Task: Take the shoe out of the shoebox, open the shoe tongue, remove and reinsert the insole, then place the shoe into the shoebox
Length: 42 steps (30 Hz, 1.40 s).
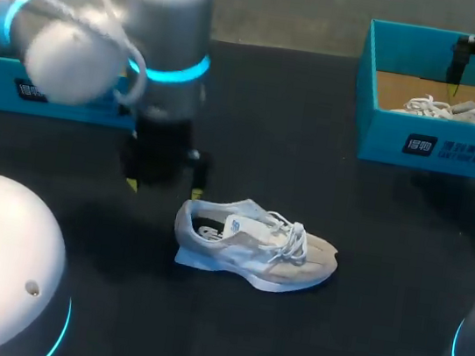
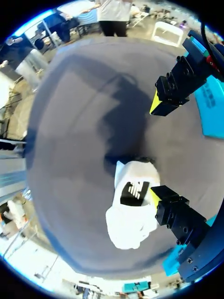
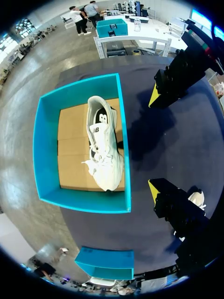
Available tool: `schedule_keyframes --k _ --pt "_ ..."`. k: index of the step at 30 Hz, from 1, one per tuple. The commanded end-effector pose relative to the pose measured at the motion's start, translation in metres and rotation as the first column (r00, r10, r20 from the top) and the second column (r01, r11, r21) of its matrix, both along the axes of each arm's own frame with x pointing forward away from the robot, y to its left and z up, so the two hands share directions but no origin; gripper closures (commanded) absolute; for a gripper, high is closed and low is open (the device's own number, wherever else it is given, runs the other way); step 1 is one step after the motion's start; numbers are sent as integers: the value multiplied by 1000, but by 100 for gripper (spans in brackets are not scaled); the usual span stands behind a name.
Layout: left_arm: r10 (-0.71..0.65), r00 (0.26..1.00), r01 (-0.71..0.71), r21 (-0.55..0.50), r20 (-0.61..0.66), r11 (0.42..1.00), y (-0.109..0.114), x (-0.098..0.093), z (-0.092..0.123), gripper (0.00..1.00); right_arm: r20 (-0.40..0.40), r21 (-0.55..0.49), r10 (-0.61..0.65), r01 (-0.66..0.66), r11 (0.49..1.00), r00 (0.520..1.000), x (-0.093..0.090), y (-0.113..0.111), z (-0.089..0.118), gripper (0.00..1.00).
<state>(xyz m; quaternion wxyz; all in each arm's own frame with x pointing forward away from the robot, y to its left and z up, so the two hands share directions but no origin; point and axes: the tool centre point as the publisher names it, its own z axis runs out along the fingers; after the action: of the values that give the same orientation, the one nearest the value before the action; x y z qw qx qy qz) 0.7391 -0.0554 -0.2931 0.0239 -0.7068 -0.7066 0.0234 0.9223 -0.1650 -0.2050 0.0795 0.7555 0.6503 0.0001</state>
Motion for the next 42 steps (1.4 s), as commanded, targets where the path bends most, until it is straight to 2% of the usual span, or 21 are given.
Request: schedule_keyframes --k 1,4,9,15,33,35,37,38,40,42 --pt "54 976 -111 -265 -212 958 27 10 16 0 0 -1 -1 1 1000 1000 0 0 0 0" --pt "66 961 -154 -322 -268 934 31 7 28 0 0 -1 -1 1 1000 1000 0 0 0 0" --pt "140 946 -250 -383 -293 889 34 -5 46 0 0 -1 -1 1 1000 1000 0 0 0 0" --pt "291 885 -430 -397 -363 811 35 -18 44 0 0 -1 -1 1 1000 1000 0 0 0 0" --pt "297 884 -433 -391 -362 812 34 -21 42 0 0 -1 -1 1 1000 1000 0 0 0 0" --pt "340 825 -533 -419 -452 735 35 -13 30 0 0 -1 -1 1 1000 1000 0 0 0 0" --pt "404 709 -676 -395 -577 622 37 -8 24 0 0 -1 -1 1 1000 1000 0 0 0 0" --pt "430 633 -750 -373 -643 546 39 -7 23 0 0 -1 -1 1 1000 1000 0 0 0 0" --pt "454 533 -831 -338 -714 442 43 -7 22 0 0 -1 -1 1 1000 1000 0 0 0 0" --pt "431 480 -864 -328 -764 383 48 -8 24 0 0 -1 -1 1 1000 1000 0 0 0 0"
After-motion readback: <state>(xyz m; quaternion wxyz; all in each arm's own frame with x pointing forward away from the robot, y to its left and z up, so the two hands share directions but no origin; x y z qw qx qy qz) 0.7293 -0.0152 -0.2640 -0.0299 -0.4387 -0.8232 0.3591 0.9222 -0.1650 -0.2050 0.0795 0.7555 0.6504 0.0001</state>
